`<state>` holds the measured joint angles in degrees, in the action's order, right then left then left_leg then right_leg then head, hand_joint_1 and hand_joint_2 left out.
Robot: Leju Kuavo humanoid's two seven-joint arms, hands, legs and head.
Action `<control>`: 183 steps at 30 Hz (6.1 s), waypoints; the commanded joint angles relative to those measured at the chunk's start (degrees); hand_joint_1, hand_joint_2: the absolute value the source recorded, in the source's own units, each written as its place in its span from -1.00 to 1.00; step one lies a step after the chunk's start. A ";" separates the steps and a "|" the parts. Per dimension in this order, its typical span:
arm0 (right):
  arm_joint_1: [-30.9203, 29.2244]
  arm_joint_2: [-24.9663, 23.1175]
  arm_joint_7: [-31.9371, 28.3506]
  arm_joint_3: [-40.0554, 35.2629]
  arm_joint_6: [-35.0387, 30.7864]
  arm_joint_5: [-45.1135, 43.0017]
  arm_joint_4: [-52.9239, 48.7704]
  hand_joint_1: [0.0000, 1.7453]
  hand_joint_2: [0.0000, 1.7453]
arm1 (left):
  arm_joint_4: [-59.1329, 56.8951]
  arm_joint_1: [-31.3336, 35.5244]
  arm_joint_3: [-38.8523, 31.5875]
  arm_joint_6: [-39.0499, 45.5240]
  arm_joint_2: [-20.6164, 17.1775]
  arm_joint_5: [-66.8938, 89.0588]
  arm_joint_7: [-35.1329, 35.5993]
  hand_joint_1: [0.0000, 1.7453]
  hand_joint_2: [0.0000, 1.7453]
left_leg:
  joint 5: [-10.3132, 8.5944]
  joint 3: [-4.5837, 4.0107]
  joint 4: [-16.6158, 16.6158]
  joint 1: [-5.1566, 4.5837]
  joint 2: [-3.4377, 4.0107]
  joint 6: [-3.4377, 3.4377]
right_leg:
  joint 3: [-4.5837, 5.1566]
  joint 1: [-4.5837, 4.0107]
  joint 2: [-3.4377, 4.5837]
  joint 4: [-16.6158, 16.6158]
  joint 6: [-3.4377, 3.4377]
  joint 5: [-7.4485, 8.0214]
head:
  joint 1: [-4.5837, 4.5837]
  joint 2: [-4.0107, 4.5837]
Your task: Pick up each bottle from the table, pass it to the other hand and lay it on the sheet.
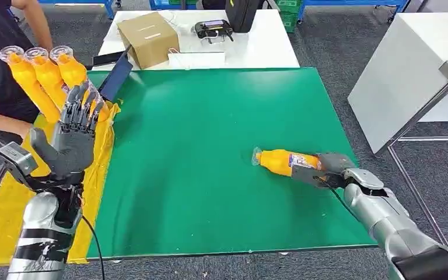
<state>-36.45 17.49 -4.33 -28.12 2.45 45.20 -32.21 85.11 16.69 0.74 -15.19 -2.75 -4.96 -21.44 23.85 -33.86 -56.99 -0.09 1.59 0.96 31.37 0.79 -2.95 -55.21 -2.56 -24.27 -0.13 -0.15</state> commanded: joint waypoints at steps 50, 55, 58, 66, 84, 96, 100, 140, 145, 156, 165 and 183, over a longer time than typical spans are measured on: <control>17.82 -21.00 -5.10 -10.81 -1.92 -20.25 -52.62 1.00 1.00 | 15.16 -15.22 11.76 -7.99 4.30 -9.30 -0.42 -1.00 1.00 | -0.10 -0.76 0.01 0.06 -0.26 -0.15 | 0.77 -0.05 0.15 -0.15 0.23 -0.01 | 0.00 0.00; 18.35 -20.22 -5.11 -11.19 -1.76 -19.89 -53.08 1.00 1.00 | 15.36 -15.96 12.29 -9.32 3.74 -10.39 -0.16 -1.00 1.00 | -0.11 -0.78 0.01 0.05 -0.24 -0.13 | 0.79 -0.04 0.15 -0.14 0.22 0.01 | -0.02 0.00; 18.78 -19.84 -5.10 -11.12 -1.79 -19.90 -53.36 1.00 1.00 | 16.04 -16.45 12.41 -9.58 3.31 -10.40 -0.16 -1.00 1.00 | -0.08 -0.72 0.00 0.07 -0.21 -0.15 | 0.74 -0.05 0.23 -0.14 0.24 -0.01 | 0.00 0.00; 18.77 -19.38 -5.31 -13.39 0.26 -19.78 -52.49 1.00 1.00 | 14.46 -14.66 11.78 -8.81 2.92 -11.58 1.01 -1.00 1.00 | -0.07 -0.72 -0.03 0.10 -0.27 -0.19 | 0.72 -0.07 0.22 -0.17 0.28 -0.03 | 0.00 0.00; 17.86 -20.21 -5.27 -15.44 0.56 -19.66 -50.82 1.00 1.00 | 13.89 -13.82 11.11 -9.03 2.44 -11.54 0.96 -1.00 1.00 | -0.13 -0.79 0.02 0.05 -0.22 -0.15 | 0.83 -0.04 0.15 -0.15 0.24 0.02 | -0.02 0.00; 17.39 -21.61 -3.36 -6.40 -5.75 -18.85 -48.22 1.00 1.00 | 14.79 -13.42 13.10 -7.69 2.40 -7.00 0.90 -1.00 1.00 | -0.10 -0.76 -0.03 0.08 -0.34 -0.16 | 0.74 -0.05 0.15 -0.17 0.25 -0.02 | -0.02 0.00; 16.08 -22.34 -2.84 -3.35 -5.33 -19.71 -43.66 1.00 1.00 | 14.09 -12.34 13.94 -8.00 2.43 -6.76 1.32 -1.00 1.00 | -0.16 -0.81 0.00 0.04 -0.28 -0.13 | 0.80 -0.03 0.10 -0.15 0.22 0.04 | -0.02 0.00; 11.20 -25.24 -2.27 -26.29 2.91 -15.93 -42.55 1.00 1.00 | 3.71 -4.67 9.22 -3.02 1.03 6.56 -0.24 -1.00 1.00 | -0.10 -0.75 -0.01 0.09 -0.22 -0.20 | 0.79 -0.06 0.26 -0.20 0.28 -0.02 | -0.02 0.00; 10.36 -24.90 -1.65 -27.80 3.12 -16.91 -43.13 1.00 1.00 | 2.90 -4.36 7.67 -2.74 1.64 8.37 -0.93 -1.00 1.00 | -0.15 -0.84 0.02 0.06 -0.22 -0.17 | 0.88 -0.06 0.15 -0.18 0.25 0.02 | -0.02 0.00; 10.36 -24.33 -1.57 -28.00 3.05 -17.04 -43.06 1.00 1.00 | 4.11 -5.34 8.23 -3.19 1.63 9.58 -2.33 1.00 1.00 | -0.11 -0.77 0.00 0.10 -0.26 -0.20 | 0.78 -0.07 0.20 -0.18 0.27 -0.02 | -0.02 0.00; 11.18 -23.04 -1.41 -26.58 2.72 -16.84 -43.22 1.00 1.00 | 4.90 -5.90 7.03 -3.83 2.02 8.86 -2.89 1.00 1.00 | -0.09 -0.72 0.01 0.12 -0.30 -0.20 | 0.72 -0.10 0.21 -0.15 0.28 -0.04 | -0.02 0.00; 43.75 -2.16 -5.17 10.54 -0.42 -14.45 -78.54 -1.00 -1.00 | 11.91 -13.10 -5.12 21.81 -0.23 43.77 -6.88 1.00 1.00 | -0.08 -0.94 -0.07 0.04 -0.90 -0.14 | 0.76 -0.01 -0.41 -0.14 0.21 -0.16 | -0.07 0.00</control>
<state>-8.62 6.58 -6.84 -37.23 0.79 32.00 -92.55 97.48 4.34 3.51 -0.89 -1.40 28.12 -27.26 23.69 -35.00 -57.00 -0.13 1.12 0.89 32.46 0.79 -3.22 -55.35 -2.42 -24.21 -0.20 -0.15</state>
